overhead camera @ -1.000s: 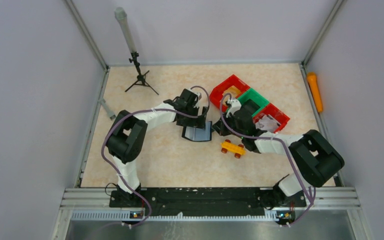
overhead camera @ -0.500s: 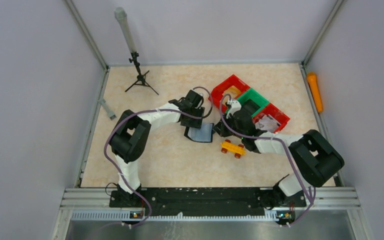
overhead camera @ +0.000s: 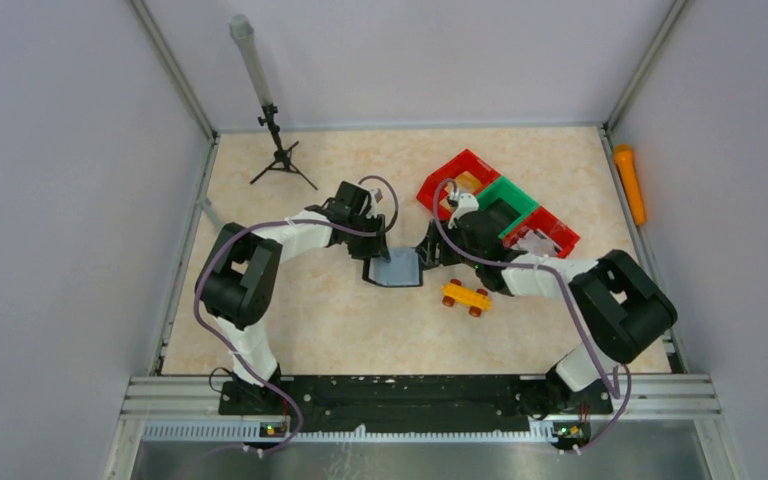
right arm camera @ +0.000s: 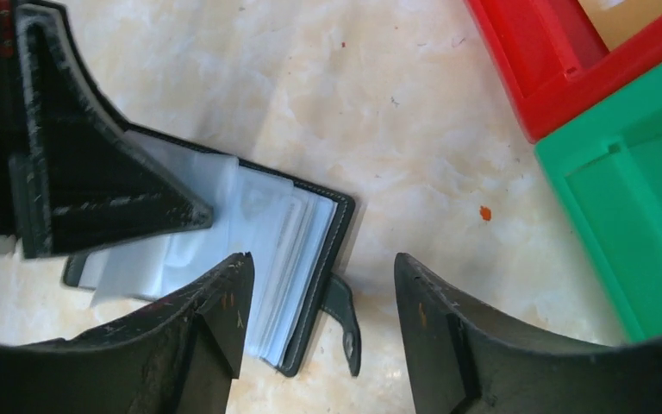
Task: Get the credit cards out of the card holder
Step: Remove the credit card from the card holder.
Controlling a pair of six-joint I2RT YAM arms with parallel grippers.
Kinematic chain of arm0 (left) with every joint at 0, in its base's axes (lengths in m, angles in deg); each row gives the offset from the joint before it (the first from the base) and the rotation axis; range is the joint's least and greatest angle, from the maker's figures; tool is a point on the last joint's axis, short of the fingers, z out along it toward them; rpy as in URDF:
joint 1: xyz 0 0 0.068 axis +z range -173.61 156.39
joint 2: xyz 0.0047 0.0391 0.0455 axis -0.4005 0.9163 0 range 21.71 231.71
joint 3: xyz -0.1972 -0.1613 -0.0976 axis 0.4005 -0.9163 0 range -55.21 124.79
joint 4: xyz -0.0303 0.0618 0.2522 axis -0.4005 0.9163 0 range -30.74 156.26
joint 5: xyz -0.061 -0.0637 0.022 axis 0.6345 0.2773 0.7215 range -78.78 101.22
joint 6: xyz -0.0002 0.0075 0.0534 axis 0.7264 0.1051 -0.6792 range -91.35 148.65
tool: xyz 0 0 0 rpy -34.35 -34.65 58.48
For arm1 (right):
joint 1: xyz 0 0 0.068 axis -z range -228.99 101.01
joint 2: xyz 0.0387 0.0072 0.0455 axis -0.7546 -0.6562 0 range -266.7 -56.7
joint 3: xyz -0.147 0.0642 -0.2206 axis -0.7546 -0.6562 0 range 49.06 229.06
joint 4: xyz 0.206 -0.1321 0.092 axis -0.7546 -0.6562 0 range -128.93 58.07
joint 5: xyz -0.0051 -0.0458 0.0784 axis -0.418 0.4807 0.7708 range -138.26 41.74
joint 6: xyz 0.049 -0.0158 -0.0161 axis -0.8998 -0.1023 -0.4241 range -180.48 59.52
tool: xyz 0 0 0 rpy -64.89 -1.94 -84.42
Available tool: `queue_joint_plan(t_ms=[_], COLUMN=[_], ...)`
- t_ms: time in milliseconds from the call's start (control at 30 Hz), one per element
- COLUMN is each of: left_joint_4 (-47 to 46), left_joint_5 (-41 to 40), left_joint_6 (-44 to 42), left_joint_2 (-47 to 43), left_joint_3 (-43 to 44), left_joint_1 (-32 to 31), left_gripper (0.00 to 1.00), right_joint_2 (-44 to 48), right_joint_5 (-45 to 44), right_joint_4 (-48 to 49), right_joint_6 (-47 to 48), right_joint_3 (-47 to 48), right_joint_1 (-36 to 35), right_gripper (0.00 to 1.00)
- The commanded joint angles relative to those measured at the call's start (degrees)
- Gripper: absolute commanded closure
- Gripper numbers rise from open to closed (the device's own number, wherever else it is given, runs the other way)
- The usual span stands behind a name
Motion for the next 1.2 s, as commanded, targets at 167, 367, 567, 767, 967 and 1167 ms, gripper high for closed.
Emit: queue_joint_plan(t_ms=[167,367,567,767,967,1167], left_joint_4=[1.40,2.14,2.21,2.15,-0.09,2.18], left_joint_5=[0.45,-0.47,-1.89,-3.39,-1.36,-4.56], left_joint_6=[0.08,0.18,0.07,0.07,-0.98,-2.92], left_joint_2=[1.15,1.63,1.18,0.05,-2.75,-2.36], left_joint_3=[0.59,1.00,0.89,0.60,-0.79,0.57], left_joint_1=[-0.59,-0.55,-0.68,-0.70,-1.84,-3.94], left_gripper=[0.60,0.61,0.61,0.57,0.11,0.02], right_joint_2=[-8.40,-11.17,-12.27,-8.46,-4.32,-3.04], right_joint_5=[1.85,4.92,11.09,11.78,12.92,12.57], right_joint_4=[-6.91,-8.56,-7.27,-3.81,1.50,3.05], right_joint_6=[-0.12,0.24,1.57,1.15,0.45,0.22], right_joint_3=[8.41,10.50,11.03,8.35,4.91,3.79], right_joint_1=[0.06,0.06,-0.09,-0.14,-0.11,-0.14], right_gripper=[0.36,0.49,0.81,1.00,1.00,1.00])
